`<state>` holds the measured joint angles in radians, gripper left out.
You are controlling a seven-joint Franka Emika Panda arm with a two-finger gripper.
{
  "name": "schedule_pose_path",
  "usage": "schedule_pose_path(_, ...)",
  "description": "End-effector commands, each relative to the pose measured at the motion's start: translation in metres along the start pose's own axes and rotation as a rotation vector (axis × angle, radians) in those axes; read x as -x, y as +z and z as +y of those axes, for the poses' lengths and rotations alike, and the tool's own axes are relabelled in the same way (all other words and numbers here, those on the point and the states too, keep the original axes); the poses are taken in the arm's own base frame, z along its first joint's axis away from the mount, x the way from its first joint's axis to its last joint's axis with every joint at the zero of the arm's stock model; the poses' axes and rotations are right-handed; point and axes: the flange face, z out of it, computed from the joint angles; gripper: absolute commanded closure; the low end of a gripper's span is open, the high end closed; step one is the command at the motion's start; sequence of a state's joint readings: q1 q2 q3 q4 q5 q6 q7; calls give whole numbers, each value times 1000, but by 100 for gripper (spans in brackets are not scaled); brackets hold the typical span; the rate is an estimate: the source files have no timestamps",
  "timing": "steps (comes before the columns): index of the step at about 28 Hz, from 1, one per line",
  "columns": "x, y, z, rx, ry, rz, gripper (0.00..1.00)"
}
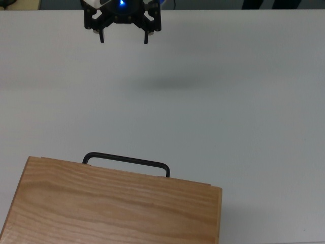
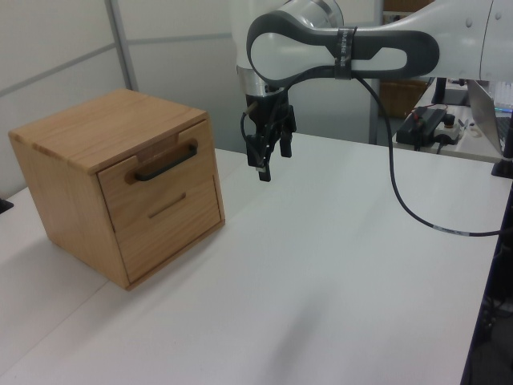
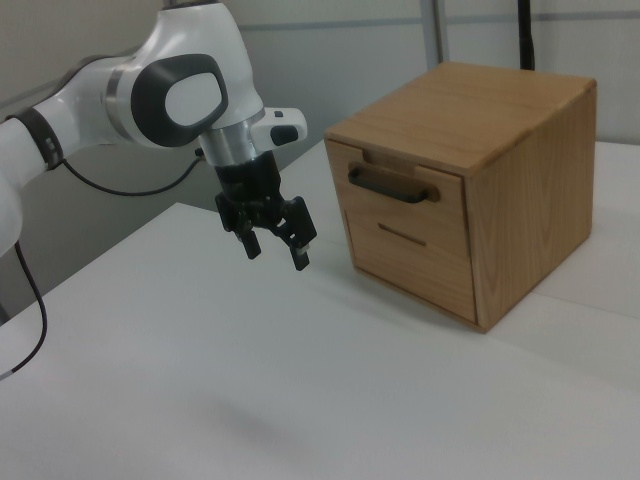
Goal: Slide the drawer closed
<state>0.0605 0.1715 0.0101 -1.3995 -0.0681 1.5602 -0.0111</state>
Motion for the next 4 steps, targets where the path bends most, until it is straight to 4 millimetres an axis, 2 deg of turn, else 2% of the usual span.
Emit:
schedule_pose_path(1,11,-2,-2,-26,-20,-19,0)
schedule_pose_path(4,11,-3,-2,-26,-19,-16,0)
